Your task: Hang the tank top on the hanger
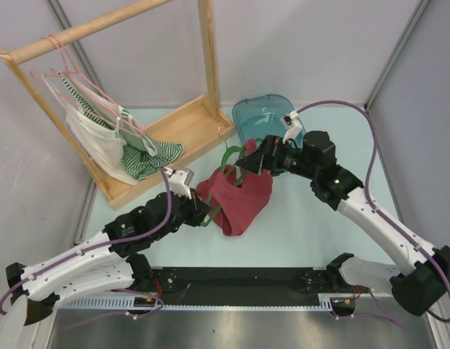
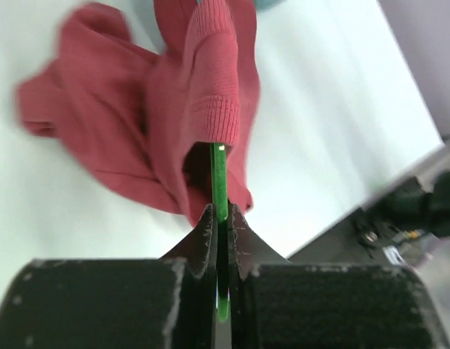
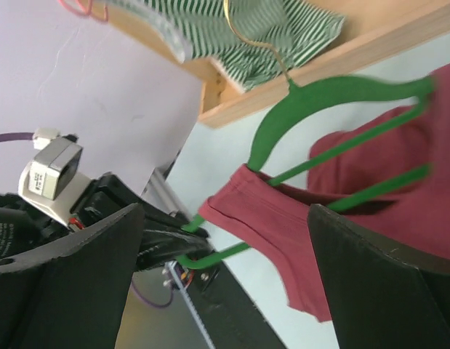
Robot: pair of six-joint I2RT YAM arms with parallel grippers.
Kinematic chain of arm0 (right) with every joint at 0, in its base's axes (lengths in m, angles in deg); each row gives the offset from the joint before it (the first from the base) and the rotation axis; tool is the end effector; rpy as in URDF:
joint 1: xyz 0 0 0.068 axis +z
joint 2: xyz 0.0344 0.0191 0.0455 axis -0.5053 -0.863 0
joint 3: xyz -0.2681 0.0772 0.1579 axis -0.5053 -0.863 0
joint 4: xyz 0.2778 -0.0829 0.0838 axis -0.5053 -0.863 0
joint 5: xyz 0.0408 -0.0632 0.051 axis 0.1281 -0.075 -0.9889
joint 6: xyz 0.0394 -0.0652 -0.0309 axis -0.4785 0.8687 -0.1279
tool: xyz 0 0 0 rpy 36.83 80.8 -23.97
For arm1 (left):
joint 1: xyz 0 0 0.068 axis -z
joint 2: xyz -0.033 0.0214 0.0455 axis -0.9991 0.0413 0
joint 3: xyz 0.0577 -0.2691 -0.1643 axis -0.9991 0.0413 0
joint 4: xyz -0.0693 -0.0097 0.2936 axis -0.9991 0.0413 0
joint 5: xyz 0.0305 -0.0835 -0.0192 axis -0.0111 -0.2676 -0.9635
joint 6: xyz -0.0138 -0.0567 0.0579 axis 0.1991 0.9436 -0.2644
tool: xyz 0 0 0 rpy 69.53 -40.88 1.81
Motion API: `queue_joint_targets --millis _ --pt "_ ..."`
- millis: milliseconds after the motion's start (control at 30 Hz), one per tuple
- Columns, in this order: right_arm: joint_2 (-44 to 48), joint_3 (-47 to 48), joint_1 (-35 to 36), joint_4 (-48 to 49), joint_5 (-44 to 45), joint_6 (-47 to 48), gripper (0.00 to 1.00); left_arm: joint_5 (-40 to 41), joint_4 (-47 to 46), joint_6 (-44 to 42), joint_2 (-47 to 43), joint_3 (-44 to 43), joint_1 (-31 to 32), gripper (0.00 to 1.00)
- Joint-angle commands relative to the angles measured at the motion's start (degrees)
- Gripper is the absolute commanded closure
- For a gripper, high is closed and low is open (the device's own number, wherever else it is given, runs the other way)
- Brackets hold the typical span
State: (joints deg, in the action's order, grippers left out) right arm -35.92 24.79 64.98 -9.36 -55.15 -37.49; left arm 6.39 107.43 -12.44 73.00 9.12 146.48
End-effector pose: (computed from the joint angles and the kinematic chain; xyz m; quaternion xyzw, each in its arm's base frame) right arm 0.2482 0.2076 0.3990 -0.1074 0.7633 0.5001 0.3947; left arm 0.1218 -0.1643 0.3124 0.0842 0.8349 -0.3193 0.4403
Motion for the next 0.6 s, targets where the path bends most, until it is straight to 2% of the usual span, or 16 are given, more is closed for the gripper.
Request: queue_joint_targets --millis 0,167,367,567 --pt "6.0 1.9 -4.5 -5.3 3.6 4.2 0.0 10.1 4.6 -3.8 -1.3 -5.9 0.0 1.0" --pt "6.7 1.3 -6.5 -5.6 0.5 4.5 0.0 12.9 5.5 -6.0 -1.6 -8.0 -0.1 1.0" --pt "8.1 -0.5 -8.0 -5.4 0.0 4.5 0.0 13.7 -1.6 -8.3 -5.4 -3.8 -0.1 1.0" --pt "9.3 -1.8 -10.5 -5.7 -1.6 4.5 0.0 21.0 -3.2 -9.1 -5.9 -3.7 -0.1 1.0"
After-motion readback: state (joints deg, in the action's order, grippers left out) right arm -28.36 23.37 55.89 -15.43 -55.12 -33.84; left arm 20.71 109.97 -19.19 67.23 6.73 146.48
